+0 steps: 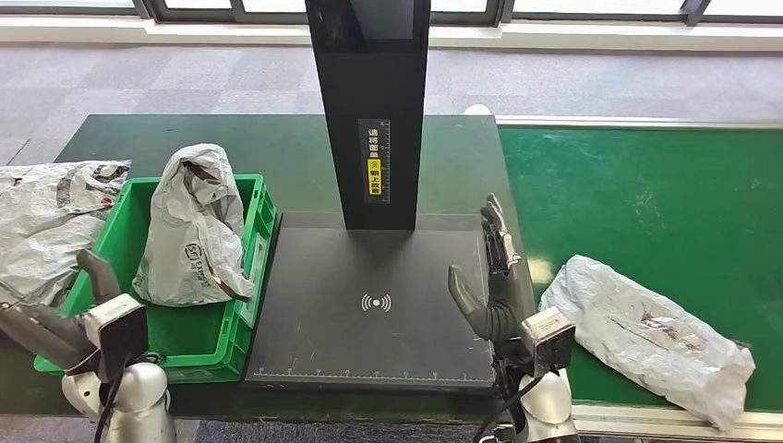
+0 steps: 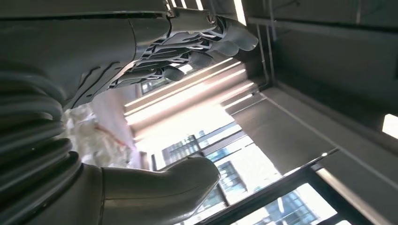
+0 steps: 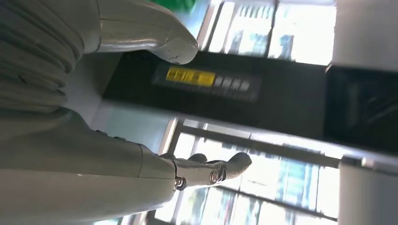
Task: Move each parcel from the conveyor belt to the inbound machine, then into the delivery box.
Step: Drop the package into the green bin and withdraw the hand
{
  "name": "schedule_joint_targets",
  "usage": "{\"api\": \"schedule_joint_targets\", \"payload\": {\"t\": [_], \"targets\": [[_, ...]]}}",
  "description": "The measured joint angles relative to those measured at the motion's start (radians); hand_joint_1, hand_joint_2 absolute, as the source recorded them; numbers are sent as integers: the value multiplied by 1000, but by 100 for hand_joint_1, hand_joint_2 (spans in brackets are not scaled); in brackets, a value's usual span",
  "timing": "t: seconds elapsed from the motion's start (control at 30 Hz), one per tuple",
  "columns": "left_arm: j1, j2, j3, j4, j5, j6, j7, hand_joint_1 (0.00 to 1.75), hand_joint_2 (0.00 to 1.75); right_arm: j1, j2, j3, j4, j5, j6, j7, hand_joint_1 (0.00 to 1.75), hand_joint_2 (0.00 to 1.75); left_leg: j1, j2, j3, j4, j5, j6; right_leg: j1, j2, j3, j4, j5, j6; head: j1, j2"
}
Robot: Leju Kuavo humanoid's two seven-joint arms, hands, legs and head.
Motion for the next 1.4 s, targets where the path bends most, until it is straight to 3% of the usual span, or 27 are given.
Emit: {"api": "schedule_joint_targets", "payload": {"t": [0.23,0.4,0.5,0.63,0.87,0.93,1.03,1.1,1.17,1.27,1.4], "targets": [[94,10,-150,-215,80,2,-5,0,175,-28,2,-31,95,225,-293,21,0,175,0,0,0,0,0,1,-1,0,-1,0,0,0,0,0],[139,38,-310,-293,275,-19,-5,0,175,-52,11,-150,168,662,-694,197,0,175,-1,-1,0,0,0,1,-1,-1,0,-1,0,1,0,0],[152,70,-402,-306,427,-105,-4,0,175,-56,20,-260,188,965,-803,334,0,175,-1,-1,-1,0,0,1,-1,-1,0,-1,0,1,0,0],[159,92,-464,-316,464,-140,-4,0,175,-58,31,-358,201,1042,-816,371,0,175,-1,0,-1,0,0,1,-1,-1,-1,-1,0,1,0,0],[162,112,-502,-323,472,-159,-4,0,175,-58,34,-415,216,1066,-819,389,0,175,-1,0,-1,0,0,1,-1,-1,-1,0,0,1,0,0],[163,110,-500,-322,491,-242,-4,0,175,-60,34,-431,218,1145,-819,451,0,175,-1,0,-1,0,0,1,-1,-1,0,0,0,1,0,0],[166,87,-477,-310,532,-469,-4,0,175,-66,22,-449,233,1265,-819,653,0,175,-1,0,-1,0,0,1,-2,-1,0,-1,0,2,0,0],[166,62,-457,-286,559,-604,-3,0,175,-68,3,-450,252,1282,-819,783,0,175,-2,-1,-1,0,0,2,-2,-1,0,-1,0,2,0,0],[165,38,-436,-245,576,-709,-3,0,175,-73,-17,-452,283,1282,-819,840,0,175,-3,0,-1,0,0,2,-3,0,0,-1,1,3,0,0],[161,22,-413,-175,569,-786,-2,0,175,-101,-29,-474,359,1231,-811,778,0,175,-3,4,0,0,-1,2,-3,3,-2,-1,2,3,0,0],[158,17,-399,-110,544,-804,-2,0,175,-132,-32,-524,457,1164,-775,684,0,175,-3,4,0,0,0,2,-2,2,-2,-1,2,3,0,0]]}}
